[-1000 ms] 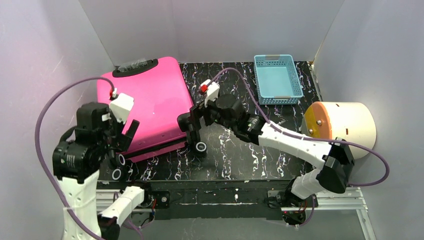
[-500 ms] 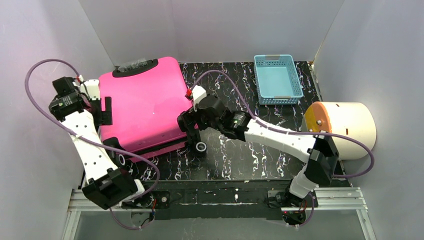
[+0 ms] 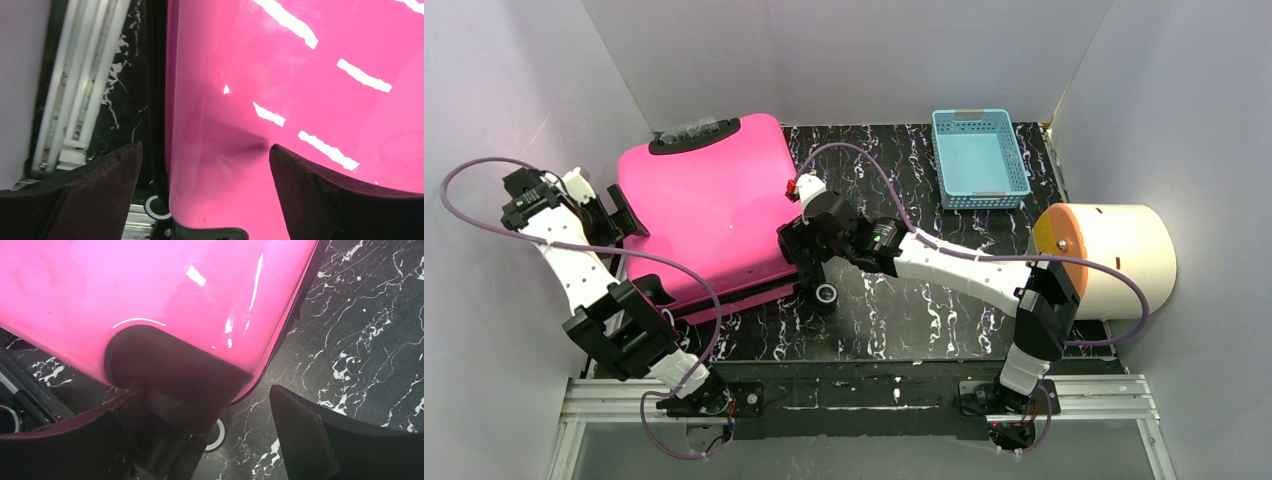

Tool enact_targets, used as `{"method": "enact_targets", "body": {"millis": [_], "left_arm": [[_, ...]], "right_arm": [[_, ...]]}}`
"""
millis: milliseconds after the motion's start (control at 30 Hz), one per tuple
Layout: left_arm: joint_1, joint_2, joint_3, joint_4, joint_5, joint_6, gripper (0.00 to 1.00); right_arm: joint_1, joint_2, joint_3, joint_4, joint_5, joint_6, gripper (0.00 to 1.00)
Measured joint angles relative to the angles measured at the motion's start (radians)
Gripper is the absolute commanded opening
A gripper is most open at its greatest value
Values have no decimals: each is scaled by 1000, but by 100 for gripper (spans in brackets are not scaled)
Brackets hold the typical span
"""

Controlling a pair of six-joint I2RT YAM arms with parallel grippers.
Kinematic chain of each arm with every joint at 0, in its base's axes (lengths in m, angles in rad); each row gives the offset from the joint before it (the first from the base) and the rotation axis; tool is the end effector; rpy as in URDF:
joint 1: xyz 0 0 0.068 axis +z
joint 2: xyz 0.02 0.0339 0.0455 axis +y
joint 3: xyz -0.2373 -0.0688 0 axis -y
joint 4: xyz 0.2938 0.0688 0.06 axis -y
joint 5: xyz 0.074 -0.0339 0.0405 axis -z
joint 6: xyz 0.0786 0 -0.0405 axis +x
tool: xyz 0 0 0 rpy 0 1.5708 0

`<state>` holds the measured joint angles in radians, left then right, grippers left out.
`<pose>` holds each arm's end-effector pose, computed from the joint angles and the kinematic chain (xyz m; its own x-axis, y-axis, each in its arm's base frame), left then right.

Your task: Open, take out, and arrange the luggage

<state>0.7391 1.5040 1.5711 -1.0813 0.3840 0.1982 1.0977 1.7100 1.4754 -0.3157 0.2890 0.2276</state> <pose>0.2939 0.2281 0.3051 -0.7094 -0.3996 -0.5806 -0.3454 0.9152 -0.2078 0.2386 0.4170 0.2605 -0.3997 -0.3062 -0.8640 -0.6696 0.7412 0.0471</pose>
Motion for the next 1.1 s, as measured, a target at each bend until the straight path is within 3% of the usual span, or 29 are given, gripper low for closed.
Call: {"method": "enact_targets", "body": {"millis": [333,700,833,1000,1100], "left_arm": [[5,23,-100,73,144,-52,98],[9,9,-128,102,163,-42,96],[-28,-69,-192,144,140,-14,98],[-174,-193,-229,87,77,69,98],[-276,-259,-233,-23,132,127,98]], "right_arm": [[0,8,49,-43,-74,59,98],[2,56,49,-55,-62,51,98],[-14,59,48,-65,-51,23,97],[-167,61,39,-88,-85,-31,97],[-323,88,41,-66,-66,-66,98]]}}
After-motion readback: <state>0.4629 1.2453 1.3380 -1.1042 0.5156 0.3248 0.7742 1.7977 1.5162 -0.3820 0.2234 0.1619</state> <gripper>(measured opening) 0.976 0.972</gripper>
